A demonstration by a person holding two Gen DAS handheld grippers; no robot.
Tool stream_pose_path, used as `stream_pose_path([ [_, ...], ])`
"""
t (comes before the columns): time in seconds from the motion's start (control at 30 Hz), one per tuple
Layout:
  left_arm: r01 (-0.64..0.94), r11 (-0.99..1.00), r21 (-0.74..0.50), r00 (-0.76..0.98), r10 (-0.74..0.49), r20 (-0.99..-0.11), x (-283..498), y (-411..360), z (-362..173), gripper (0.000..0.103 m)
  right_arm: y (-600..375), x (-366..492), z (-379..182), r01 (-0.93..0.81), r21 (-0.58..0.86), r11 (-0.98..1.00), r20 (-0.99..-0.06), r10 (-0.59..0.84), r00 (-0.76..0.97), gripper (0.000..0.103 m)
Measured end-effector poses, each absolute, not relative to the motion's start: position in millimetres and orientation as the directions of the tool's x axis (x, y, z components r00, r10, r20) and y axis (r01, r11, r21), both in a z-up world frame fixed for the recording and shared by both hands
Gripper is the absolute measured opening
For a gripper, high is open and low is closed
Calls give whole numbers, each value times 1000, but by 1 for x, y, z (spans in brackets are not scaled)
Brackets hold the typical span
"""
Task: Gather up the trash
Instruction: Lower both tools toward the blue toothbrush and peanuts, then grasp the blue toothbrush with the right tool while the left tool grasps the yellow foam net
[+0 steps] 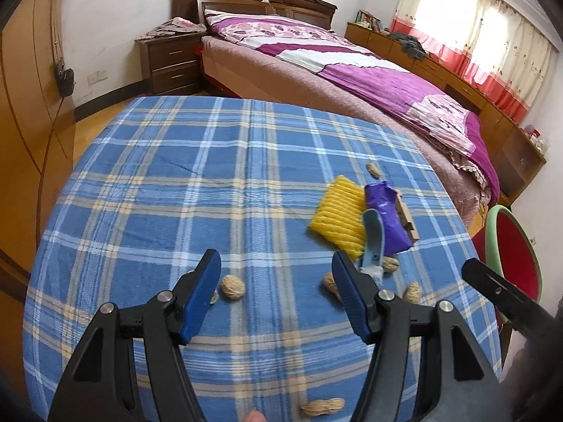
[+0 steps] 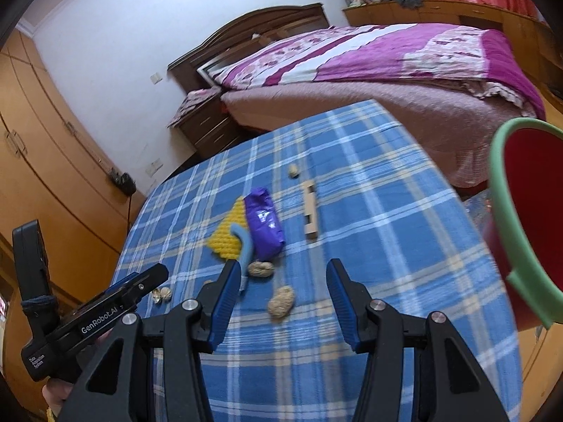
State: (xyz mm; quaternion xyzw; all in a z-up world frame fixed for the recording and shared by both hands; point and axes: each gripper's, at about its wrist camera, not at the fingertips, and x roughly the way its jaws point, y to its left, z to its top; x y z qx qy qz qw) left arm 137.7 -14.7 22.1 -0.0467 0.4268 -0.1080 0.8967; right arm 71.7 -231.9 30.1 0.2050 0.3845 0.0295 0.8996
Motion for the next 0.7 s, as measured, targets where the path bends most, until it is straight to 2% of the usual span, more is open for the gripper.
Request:
stream_pose_path([
  [0.17, 139, 974, -178, 613, -226, -757, 140, -7, 19, 65, -213, 86, 24, 65, 381, 922, -692, 238, 682, 54],
  [0.4, 126, 973, -195, 606, -231, -761, 144, 1, 14, 66, -189, 108, 14, -3, 365, 931, -706, 279, 651, 38],
  [0.7, 120, 970, -213, 600, -242, -763, 148, 8, 8, 66, -173, 132, -2, -8, 314, 950, -735, 248, 632, 33],
])
